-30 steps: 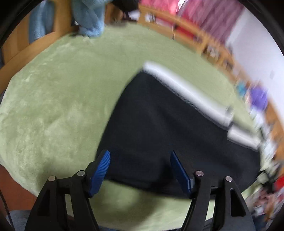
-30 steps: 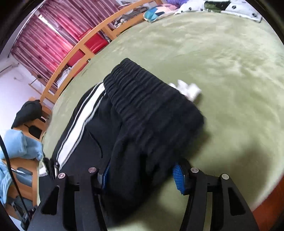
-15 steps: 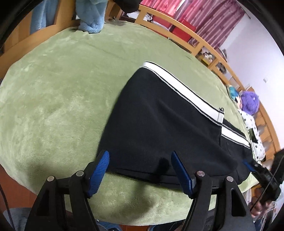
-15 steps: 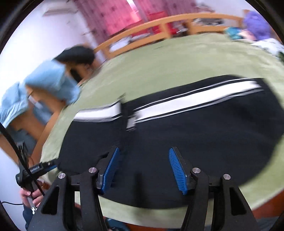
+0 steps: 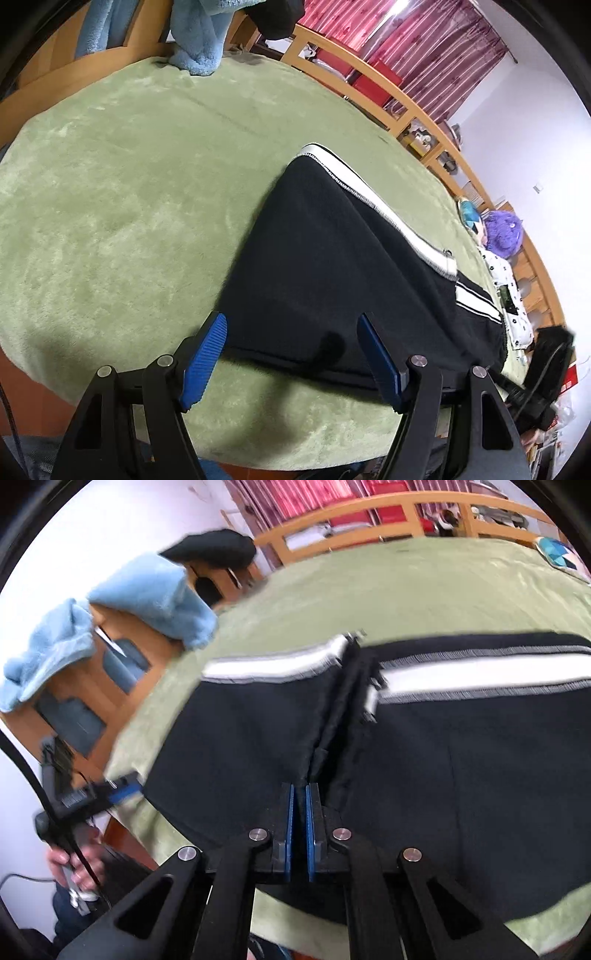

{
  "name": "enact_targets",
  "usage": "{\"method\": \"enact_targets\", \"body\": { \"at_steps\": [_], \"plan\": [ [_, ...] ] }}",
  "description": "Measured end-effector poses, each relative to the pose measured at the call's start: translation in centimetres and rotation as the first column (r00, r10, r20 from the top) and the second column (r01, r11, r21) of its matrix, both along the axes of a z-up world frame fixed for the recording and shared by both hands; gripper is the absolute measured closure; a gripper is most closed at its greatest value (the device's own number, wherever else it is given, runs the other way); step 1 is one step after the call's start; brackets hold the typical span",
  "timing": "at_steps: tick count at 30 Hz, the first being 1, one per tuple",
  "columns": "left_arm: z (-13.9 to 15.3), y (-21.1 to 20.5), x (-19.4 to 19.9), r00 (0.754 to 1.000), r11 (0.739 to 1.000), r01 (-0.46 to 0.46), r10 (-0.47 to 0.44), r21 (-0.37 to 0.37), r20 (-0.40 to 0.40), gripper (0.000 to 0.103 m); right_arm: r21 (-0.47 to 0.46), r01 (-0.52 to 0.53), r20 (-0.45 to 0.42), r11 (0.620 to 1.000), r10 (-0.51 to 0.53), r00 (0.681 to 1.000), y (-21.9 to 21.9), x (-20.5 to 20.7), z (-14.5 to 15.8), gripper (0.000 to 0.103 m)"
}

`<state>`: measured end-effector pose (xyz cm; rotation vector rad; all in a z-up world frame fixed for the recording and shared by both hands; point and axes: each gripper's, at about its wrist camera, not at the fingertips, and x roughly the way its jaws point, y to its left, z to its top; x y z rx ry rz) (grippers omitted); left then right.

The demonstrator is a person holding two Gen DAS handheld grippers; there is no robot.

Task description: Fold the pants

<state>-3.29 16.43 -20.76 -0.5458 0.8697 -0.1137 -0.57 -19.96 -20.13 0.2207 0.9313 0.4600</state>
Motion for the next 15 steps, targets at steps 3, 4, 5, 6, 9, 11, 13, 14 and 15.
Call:
{"method": "enact_targets", "body": {
  "at_steps": [3, 4, 5, 6, 9, 11, 13, 14, 15],
  "plan": [
    [-0.2, 0.1, 0.3, 1.0, 1.0, -0.002, 0.002, 0.002, -0.005, 0.032, -0.104, -0.038, -0.019, 0.994, 0.036, 0.999, 1.8, -0.6, -1.2, 0.093],
    [-0.3, 0.1, 0.4, 1.0, 1.0, -0.005, 0.005, 0.002, -0.006, 0.032, -0.123, -0.043, -0.006, 0.992, 0.042, 0.999, 1.7, -0.9, -0.8, 0.086],
    [-0.3, 0.2, 0.4, 1.0, 1.0, -0.007, 0.007, -0.001, -0.005, 0.032, -0.135, -0.051, 0.001, 0.989, 0.052, 0.999, 1.7, -0.9, -0.5, 0.08],
    [-0.4, 0.2, 0.3, 1.0, 1.0, -0.01, 0.01, -0.004, -0.004, 0.032, -0.141, -0.058, 0.007, 0.988, 0.059, 0.998, 1.6, -0.7, 0.1, 0.071],
    [-0.6, 0.4, 0.5, 1.0, 1.0, -0.023, 0.023, -0.015, -0.004, 0.032, -0.093, -0.032, 0.061, 0.995, 0.038, 0.997, 0.2, 0.7, 1.9, 0.049],
    [-0.8, 0.6, 0.7, 1.0, 0.999, -0.029, 0.029, -0.015, -0.005, 0.032, -0.089, -0.014, 0.077, 0.996, 0.021, 0.997, 0.3, 2.8, 2.5, 0.047],
    [-0.8, 0.6, 0.6, 0.999, 0.999, -0.032, 0.032, -0.017, -0.002, 0.032, -0.122, 0.002, 0.068, 0.992, 0.006, 0.998, 0.8, 5.2, 2.2, 0.047],
    [-0.9, 0.7, 0.5, 0.999, 0.999, -0.033, 0.033, -0.018, -0.001, 0.032, -0.136, 0.004, 0.065, 0.991, 0.005, 0.998, 1.2, 6.6, 1.8, 0.047],
    [-0.9, 0.8, 0.6, 0.999, 0.999, -0.033, 0.033, -0.019, -0.002, 0.032, -0.135, -0.008, 0.061, 0.991, 0.017, 0.998, 1.5, 7.9, 1.2, 0.047]
  ]
}}
